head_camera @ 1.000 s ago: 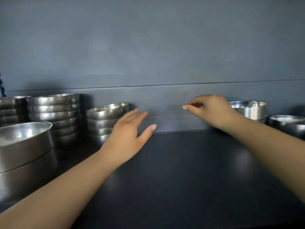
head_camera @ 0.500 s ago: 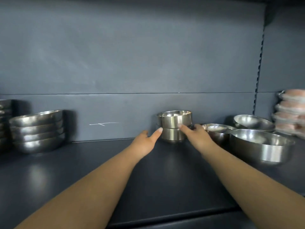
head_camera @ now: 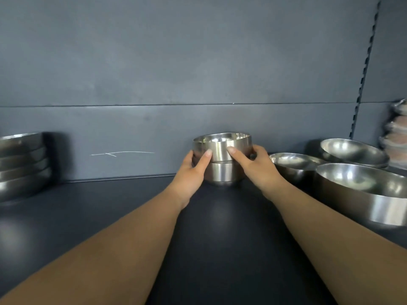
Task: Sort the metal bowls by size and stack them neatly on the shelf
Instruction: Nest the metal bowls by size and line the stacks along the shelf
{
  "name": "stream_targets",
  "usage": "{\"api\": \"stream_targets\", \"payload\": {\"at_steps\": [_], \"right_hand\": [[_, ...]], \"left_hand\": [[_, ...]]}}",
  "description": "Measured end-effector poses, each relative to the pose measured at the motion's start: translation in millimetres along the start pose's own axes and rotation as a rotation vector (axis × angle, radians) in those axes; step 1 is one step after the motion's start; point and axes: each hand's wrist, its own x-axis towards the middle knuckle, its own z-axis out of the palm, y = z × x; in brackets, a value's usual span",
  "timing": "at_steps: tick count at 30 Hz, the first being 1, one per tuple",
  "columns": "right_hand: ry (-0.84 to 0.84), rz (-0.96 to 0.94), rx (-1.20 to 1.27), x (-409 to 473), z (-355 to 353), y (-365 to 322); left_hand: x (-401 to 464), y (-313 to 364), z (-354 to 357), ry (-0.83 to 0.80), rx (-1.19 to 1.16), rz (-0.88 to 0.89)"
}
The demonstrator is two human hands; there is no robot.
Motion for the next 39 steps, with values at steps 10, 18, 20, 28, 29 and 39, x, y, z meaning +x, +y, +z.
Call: {"api": "stream_targets", "payload": {"at_steps": [10,18,20,28,29,39], "right_hand": [[-0.047,0.024,-0.068,-5,11,-2],[-0.224,0.033,0.082,-29,25,-15],[-0.253,0.042,0.122,-43,29,-24],[-0.343,-0.134,0.280,-107,94,-111],[-0.354,-0.160,0.297,-115,108,-125],[-0.540,-0.280,0.545,-190,290,-233]], "left_hand": [[-9,2,-12,0.062,-0.080,0.016],[-39,8,-41,0.146,-0.006,0.056],[-53,14,-51,0.168,0.026,0.067],[-127,71,-140,0.445,0.143,0.319],[-137,79,-158,0.483,0.173,0.346],[-226,125,-362,0.804,0.409,0.546]]}}
